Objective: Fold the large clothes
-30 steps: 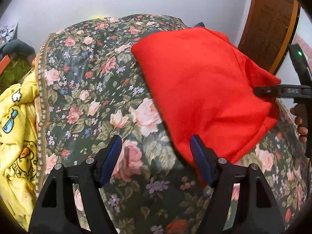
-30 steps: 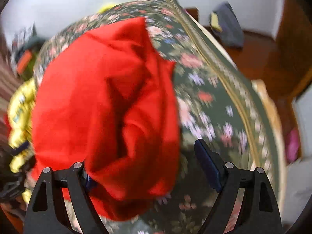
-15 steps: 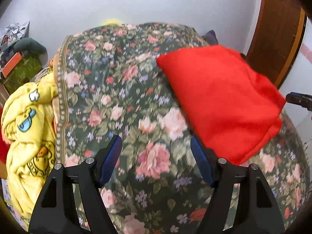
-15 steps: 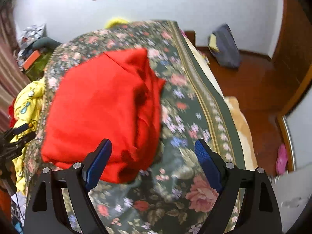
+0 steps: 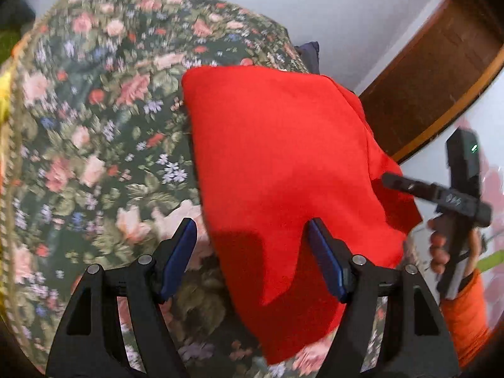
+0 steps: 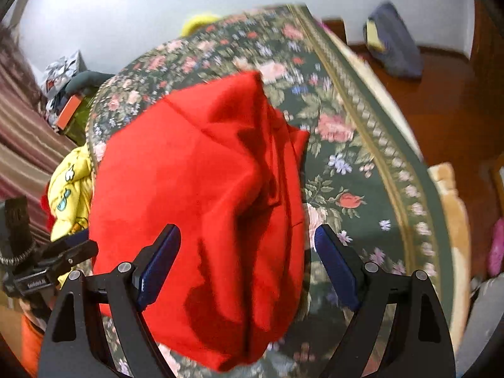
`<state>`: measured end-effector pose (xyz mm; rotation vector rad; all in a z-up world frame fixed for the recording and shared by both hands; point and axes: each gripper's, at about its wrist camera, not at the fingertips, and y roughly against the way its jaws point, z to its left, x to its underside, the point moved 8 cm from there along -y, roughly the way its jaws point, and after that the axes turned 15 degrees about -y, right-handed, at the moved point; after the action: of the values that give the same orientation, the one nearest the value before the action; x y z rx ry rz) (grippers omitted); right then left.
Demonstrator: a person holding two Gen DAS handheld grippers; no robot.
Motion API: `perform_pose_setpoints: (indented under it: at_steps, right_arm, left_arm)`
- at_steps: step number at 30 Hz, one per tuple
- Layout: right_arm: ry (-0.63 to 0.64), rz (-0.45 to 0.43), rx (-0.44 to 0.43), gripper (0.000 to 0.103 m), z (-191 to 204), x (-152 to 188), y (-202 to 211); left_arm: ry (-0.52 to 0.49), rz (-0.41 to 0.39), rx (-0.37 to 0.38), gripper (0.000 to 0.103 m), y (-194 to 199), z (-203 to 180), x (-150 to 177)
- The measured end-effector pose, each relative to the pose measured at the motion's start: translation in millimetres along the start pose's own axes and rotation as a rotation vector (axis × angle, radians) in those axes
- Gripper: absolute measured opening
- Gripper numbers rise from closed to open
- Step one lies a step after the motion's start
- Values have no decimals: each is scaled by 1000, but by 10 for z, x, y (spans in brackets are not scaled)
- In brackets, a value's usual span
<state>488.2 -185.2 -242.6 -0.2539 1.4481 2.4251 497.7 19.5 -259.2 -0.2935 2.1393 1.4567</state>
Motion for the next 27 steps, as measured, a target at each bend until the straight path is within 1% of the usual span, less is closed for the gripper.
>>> perform_pose_setpoints:
  at_steps: [2, 3, 5, 7, 10, 11, 14, 17, 19, 20, 21, 22, 23, 24, 25, 26, 27]
  right_arm:
    - [-43, 40, 7, 85, -90, -20, -125]
    - [-55, 52, 1, 85, -111, -24, -144]
    - [-88, 79, -45, 85, -132, -26, -205]
    - [-109, 92, -88, 85, -126, -37, -233]
    - [-130, 119, -135, 87, -96, -66, -301]
    - [-149, 135, -155, 87, -77, -68, -324]
    - [-190, 166, -213, 84, -4, -71, -353]
    - [-154, 149, -189, 79, 95, -26, -346]
    - [-125, 125, -171, 71, 151, -15, -313]
    - [-109, 111, -161, 67, 169, -17, -290]
    - [-89, 96, -146, 58, 190, -17, -259]
    - [-70, 83, -135, 49, 208, -16, -219]
    - [-57, 72, -126, 45, 216, -23, -182]
    - [-46, 68, -122, 37, 205, -36, -149]
    - [-32, 66, -120, 33, 221, -35, -115]
    - [-22, 58, -123, 32, 238, -37, -75]
    - [-21, 54, -126, 30, 256, -50, -73]
  left_arm:
    - [64, 2, 68, 72, -103, 42, -50]
    - [79, 1, 85, 72, -129, 66, -67]
    - [119, 0, 129, 75, -205, 113, -116]
    - [151, -8, 155, 76, -243, 144, -165]
    - [162, -10, 155, 79, -299, 138, -236]
    - [157, -14, 148, 82, -312, 123, -248]
    - [151, -20, 125, 87, -405, 88, -312]
    - [165, -18, 119, 88, -462, 96, -374]
    - [182, -19, 123, 87, -472, 121, -394]
    - [190, -23, 126, 85, -467, 131, -400]
    - [198, -30, 127, 82, -457, 149, -404]
    - [206, -37, 129, 77, -434, 170, -402]
    - [216, -40, 144, 73, -408, 186, -387]
    - [233, -45, 166, 70, -380, 209, -372]
    - [248, -53, 184, 64, -345, 227, -358]
    - [266, -60, 208, 58, -309, 250, -346]
    - [274, -65, 219, 55, -284, 252, -338]
